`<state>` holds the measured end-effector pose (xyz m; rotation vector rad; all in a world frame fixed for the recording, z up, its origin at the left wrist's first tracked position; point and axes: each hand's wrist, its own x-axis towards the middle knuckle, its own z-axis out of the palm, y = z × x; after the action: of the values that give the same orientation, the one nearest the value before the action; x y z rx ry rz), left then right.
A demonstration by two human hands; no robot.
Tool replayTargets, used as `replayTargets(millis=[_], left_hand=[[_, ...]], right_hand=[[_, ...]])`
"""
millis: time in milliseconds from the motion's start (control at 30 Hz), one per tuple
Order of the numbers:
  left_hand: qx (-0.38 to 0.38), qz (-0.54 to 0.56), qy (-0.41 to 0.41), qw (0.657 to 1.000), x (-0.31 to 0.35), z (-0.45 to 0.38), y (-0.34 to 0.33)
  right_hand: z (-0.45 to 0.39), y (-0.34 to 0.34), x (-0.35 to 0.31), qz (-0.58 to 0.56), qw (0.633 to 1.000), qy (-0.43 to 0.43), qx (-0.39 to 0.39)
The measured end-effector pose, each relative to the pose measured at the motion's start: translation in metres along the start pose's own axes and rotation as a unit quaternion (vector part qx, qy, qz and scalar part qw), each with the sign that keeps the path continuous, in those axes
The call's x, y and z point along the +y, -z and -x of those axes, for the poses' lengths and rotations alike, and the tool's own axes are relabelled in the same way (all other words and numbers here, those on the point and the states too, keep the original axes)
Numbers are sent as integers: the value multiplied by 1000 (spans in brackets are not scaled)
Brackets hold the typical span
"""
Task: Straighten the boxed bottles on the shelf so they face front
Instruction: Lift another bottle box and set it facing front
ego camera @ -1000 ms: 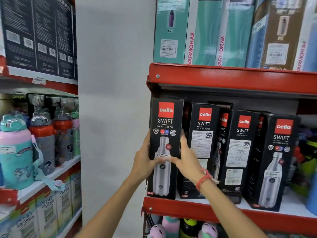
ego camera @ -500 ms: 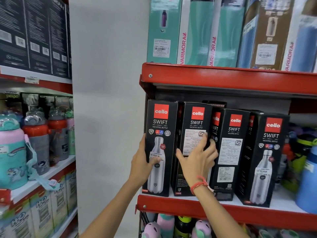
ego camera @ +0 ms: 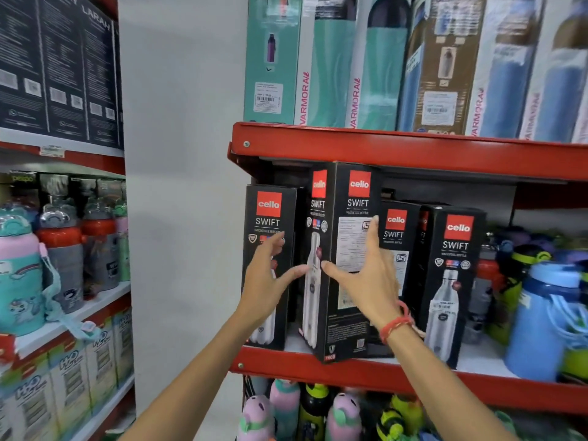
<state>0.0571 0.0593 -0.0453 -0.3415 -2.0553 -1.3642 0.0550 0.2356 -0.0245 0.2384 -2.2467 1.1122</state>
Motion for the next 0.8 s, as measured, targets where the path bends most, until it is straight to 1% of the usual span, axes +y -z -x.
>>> replayTargets(millis=[67, 167, 233, 300, 333, 400, 467, 533, 633, 733, 800], left_hand=[[-55, 20, 41, 997, 10, 2, -1], [-150, 39, 81, 984, 23, 11, 2], [-210, 60, 92, 972, 32, 20, 6], [-236, 82, 80, 965, 39, 28, 10], [-233, 91, 71, 966, 41, 31, 11], [-199, 87, 49, 975, 44, 36, 10], [-154, 60, 24, 986, 43, 38, 5], [-129, 28, -1, 991, 41, 33, -4], [-107, -4, -25, 994, 32, 21, -20], [-82, -17, -17, 996, 17, 11, -32], [-76, -27, -10, 997, 6, 8, -37]], right_hand=[[6, 17, 4, -32, 999, 8, -41], [12, 38, 11, -112, 989, 26, -96], [13, 50, 12, -169, 976, 18, -138], [13, 60, 12, -219, 958, 18, -182], [13, 65, 12, -225, 953, 26, -203], [8, 72, 14, -221, 943, 43, -244], [1, 76, 11, -232, 927, 26, -293], [-8, 72, 8, -208, 926, 29, -313], [-17, 59, 3, -154, 948, 48, -275], [-23, 41, 11, -136, 959, 50, -242], [-26, 33, 18, -128, 962, 53, -236]])
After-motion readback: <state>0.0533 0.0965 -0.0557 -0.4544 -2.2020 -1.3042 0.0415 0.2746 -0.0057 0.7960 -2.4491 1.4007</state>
